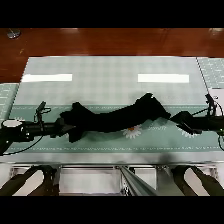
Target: Fold the shirts.
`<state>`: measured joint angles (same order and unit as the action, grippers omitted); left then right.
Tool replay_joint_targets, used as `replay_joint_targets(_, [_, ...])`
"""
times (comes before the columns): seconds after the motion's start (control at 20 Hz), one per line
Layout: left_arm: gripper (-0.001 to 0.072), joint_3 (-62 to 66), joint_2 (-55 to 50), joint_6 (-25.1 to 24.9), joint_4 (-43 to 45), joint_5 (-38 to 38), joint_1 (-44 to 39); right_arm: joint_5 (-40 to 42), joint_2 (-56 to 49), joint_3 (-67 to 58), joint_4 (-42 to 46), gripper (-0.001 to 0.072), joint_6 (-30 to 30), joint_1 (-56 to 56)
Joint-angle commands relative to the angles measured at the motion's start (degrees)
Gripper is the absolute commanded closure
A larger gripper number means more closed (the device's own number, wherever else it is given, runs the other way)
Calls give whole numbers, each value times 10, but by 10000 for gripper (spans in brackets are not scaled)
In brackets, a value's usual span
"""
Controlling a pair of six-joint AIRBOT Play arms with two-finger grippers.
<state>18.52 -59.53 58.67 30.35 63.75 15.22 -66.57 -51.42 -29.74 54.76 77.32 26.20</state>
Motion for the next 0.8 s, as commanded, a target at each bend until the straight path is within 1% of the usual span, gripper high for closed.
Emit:
replay_joint_targets(0.0, [686, -9, -5, -58, -42, -12, -23, 9, 2, 10, -16, 94, -7, -7])
replay_joint_targets(0.05, [686, -9, -7, -70, -52, -12, -27, 14, 2, 10, -23, 94, -7, -19])
replay_joint_targets(0.2, [687, -3, -6, -70, -56, -12, -27, 65, 0, 7, -42, 94, 1, -83])
replay_joint_targets(0.35, [687, 0, -6, -70, -56, -11, -27, 110, -43, -28, -54, 94, 21, -134])
replay_joint_targets(0.45, [687, 0, -6, -70, -56, -12, -27, 111, -99, -65, -54, 94, 22, -146])
replay_joint_targets(0.6, [686, 0, -6, -70, -56, -12, -27, 94, -187, -113, -106, 94, 14, -149])
replay_joint_targets(0.75, [687, 0, -6, -66, -56, -12, -27, 96, -253, -146, -114, 94, 12, -170])
